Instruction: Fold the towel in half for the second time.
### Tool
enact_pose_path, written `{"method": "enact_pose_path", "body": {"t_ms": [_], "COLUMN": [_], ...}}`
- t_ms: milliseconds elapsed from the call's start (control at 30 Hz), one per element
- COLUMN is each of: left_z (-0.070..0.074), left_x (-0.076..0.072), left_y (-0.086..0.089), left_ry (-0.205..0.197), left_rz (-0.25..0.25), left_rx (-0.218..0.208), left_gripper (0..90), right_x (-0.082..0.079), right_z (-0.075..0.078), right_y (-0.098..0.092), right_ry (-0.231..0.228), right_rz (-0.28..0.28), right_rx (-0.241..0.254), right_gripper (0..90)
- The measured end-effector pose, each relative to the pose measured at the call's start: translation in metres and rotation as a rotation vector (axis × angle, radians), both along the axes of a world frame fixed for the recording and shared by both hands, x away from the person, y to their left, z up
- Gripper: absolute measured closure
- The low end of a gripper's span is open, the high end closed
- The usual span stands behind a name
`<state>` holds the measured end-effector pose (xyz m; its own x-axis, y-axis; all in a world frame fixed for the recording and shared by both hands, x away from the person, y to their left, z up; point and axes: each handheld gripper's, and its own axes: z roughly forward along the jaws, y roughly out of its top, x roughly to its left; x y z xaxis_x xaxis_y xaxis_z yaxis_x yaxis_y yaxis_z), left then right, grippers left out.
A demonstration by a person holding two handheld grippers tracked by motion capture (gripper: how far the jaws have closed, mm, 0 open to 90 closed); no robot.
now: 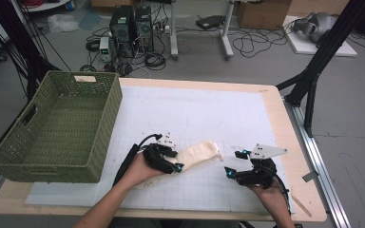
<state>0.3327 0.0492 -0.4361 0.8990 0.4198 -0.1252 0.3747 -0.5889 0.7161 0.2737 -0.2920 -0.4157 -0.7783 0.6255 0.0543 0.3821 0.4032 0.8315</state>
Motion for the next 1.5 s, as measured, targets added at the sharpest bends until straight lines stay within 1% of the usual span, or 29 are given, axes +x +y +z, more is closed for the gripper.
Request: {"method": "enact_pose_path", "body": {"t_ms": [100, 133, 233, 400, 467, 600, 667, 700, 733, 833, 933, 967, 1033, 1100, 1133, 1267, 1367, 1400, 1500], "left_z": [-0.001, -0.001, -0.001, 0.0, -0.001, -0.001, -0.001, -0.001, -0.001, 0.0, 0.006, 0.007, 0.006, 0.005, 0.005, 0.004, 0.003, 0.003, 0.002], "left_x": [-0.001, 0.0, 0.0, 0.0, 0.0, 0.0, 0.001, 0.001, 0.001, 0.001, 0.002, 0.002, 0.003, 0.004, 0.003, 0.002, 0.0, 0.0, 0.0], "left_y": [0.0, 0.001, 0.002, 0.003, 0.002, 0.002, 0.003, 0.004, 0.003, 0.002, -0.003, -0.004, -0.005, -0.005, -0.006, -0.007, -0.009, -0.008, -0.006], "left_ry": [0.006, 0.003, 0.014, 0.004, 0.001, 0.018, 0.034, 0.033, 0.032, 0.032, 0.019, 0.009, 0.013, 0.008, 0.002, -0.023, -0.036, -0.041, -0.043], "left_rz": [0.0, -0.006, 0.002, 0.011, 0.001, -0.007, -0.002, -0.008, -0.006, -0.011, -0.039, -0.047, -0.041, -0.043, -0.037, -0.042, -0.034, -0.037, -0.029], "left_rx": [-0.001, 0.007, 0.003, 0.014, 0.023, 0.016, 0.004, 0.011, 0.007, 0.024, 0.098, 0.107, 0.121, 0.122, 0.127, 0.141, 0.136, 0.14, 0.126], "left_gripper": [39.0, 38.4, 37.3, 35.8, 35.5, 33.8, 33.8, 33.7, 33.6, 33.3, 33.3, 33.3, 33.5, 33.5, 33.3, 32.4, 32.0, 32.2, 34.4], "right_x": [0.0, -0.001, -0.001, -0.001, -0.001, -0.001, -0.001, -0.001, -0.001, -0.001, -0.001, -0.001, 0.0, -0.001, -0.001, -0.001, -0.001, -0.002, -0.001], "right_z": [0.0, 0.0, 0.0, 0.001, 0.001, 0.002, 0.001, 0.001, 0.001, 0.001, 0.001, 0.001, 0.001, 0.001, 0.001, 0.001, 0.001, 0.001, 0.002], "right_y": [0.0, 0.001, 0.001, 0.002, 0.002, 0.003, 0.003, 0.003, 0.003, 0.003, 0.004, 0.004, 0.004, 0.004, 0.004, 0.004, 0.004, 0.004, 0.005], "right_ry": [-0.004, -0.002, -0.005, -0.014, -0.018, -0.017, -0.019, -0.018, -0.019, -0.018, -0.017, -0.016, -0.018, -0.018, -0.013, -0.014, -0.016, -0.015, -0.017], "right_rz": [0.005, 0.006, 0.006, -0.002, -0.002, -0.003, -0.005, -0.006, -0.005, -0.008, -0.005, -0.005, -0.004, -0.003, -0.004, 0.002, 0.003, 0.001, 0.004], "right_rx": [-0.004, -0.005, -0.007, -0.013, -0.012, -0.01, -0.013, -0.012, -0.01, -0.009, -0.009, -0.009, -0.008, -0.006, -0.005, -0.009, -0.01, -0.009, -0.01], "right_gripper": [25.9, 25.8, 25.9, 25.2, 25.3, 25.2, 24.6, 24.5, 24.5, 24.4, 24.3, 24.3, 24.3, 24.3, 24.3, 24.2, 24.3, 24.2, 24.3]}}
